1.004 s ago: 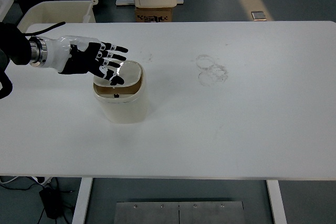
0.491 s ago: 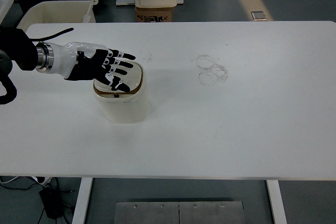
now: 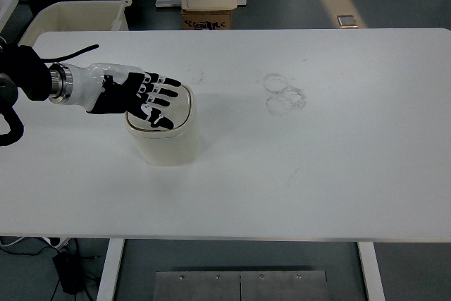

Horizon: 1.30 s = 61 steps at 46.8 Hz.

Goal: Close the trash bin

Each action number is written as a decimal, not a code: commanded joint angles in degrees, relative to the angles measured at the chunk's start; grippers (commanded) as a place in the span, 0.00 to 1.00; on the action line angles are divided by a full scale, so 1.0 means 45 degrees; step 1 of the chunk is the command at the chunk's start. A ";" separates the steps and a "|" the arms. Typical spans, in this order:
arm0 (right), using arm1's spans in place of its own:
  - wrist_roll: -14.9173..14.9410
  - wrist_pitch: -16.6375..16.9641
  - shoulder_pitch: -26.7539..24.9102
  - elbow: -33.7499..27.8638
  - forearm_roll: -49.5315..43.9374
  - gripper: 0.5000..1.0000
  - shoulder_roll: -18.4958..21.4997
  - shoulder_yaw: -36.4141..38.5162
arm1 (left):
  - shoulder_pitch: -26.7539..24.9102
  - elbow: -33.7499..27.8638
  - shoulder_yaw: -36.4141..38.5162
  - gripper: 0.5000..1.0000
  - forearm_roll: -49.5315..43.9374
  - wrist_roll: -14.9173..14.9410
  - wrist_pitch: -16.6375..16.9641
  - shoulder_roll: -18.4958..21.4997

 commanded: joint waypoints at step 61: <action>0.0000 0.0000 -0.0001 0.0000 -0.0016 0.98 0.0000 0.0019 | 0.0176 0.2577 -0.2985 1.00 0.0255 -0.0114 -0.0508 0.0743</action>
